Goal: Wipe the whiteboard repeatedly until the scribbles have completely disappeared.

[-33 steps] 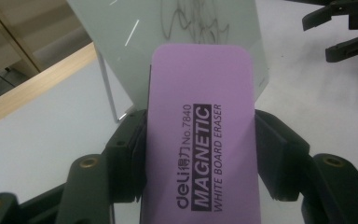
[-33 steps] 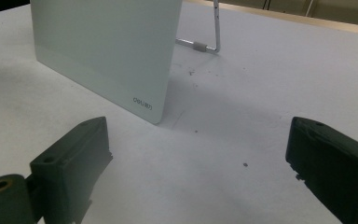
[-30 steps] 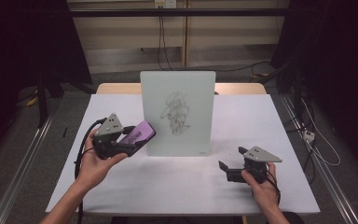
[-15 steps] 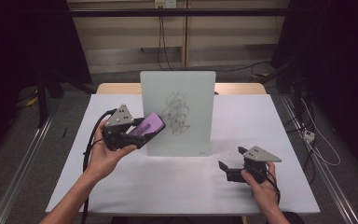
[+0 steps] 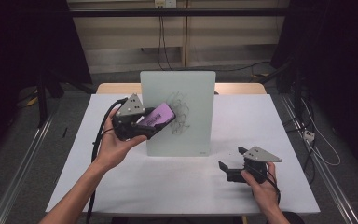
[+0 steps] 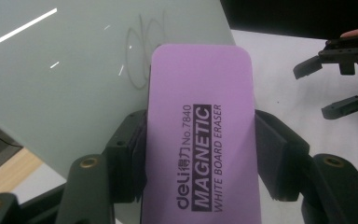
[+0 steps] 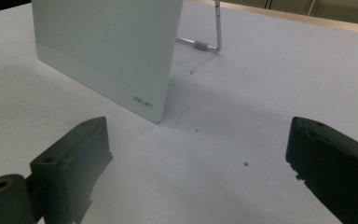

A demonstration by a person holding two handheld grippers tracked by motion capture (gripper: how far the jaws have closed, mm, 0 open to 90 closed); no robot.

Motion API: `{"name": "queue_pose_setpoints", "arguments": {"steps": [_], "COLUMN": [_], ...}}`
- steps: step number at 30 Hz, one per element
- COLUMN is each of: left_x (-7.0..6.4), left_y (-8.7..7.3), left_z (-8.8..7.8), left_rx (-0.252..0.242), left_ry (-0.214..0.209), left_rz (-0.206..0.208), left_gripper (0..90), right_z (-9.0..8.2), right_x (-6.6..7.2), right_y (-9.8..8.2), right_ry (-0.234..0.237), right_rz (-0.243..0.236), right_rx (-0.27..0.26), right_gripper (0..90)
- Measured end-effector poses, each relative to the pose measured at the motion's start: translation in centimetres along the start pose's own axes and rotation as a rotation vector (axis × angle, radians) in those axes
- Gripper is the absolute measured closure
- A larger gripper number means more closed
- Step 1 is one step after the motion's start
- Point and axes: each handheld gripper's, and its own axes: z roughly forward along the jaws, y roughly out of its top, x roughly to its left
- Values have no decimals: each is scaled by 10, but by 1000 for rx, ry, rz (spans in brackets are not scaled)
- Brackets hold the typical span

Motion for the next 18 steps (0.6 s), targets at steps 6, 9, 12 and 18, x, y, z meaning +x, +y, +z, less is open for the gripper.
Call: {"name": "queue_pose_setpoints", "arguments": {"steps": [6, 9, 12, 18], "left_x": [-1, 2, 5, 11], "left_y": [10, 13, 16, 23], "left_z": [4, 7, 9, 14], "left_rx": [3, -17, -23, -26], "left_ry": [4, -12, -12, -19], "left_rz": [35, 34, 40, 39], "left_gripper": [411, 411, 411, 411], "right_z": [0, 0, 0, 0], "right_x": [0, 0, 0, 0], "right_y": [0, 0, 0, 0], "right_ry": [-3, -1, 0, 0], "right_rz": [1, 0, 0, 1], "right_rx": [-2, -1, -1, -2], "right_gripper": [60, 60, 60, 60]}}
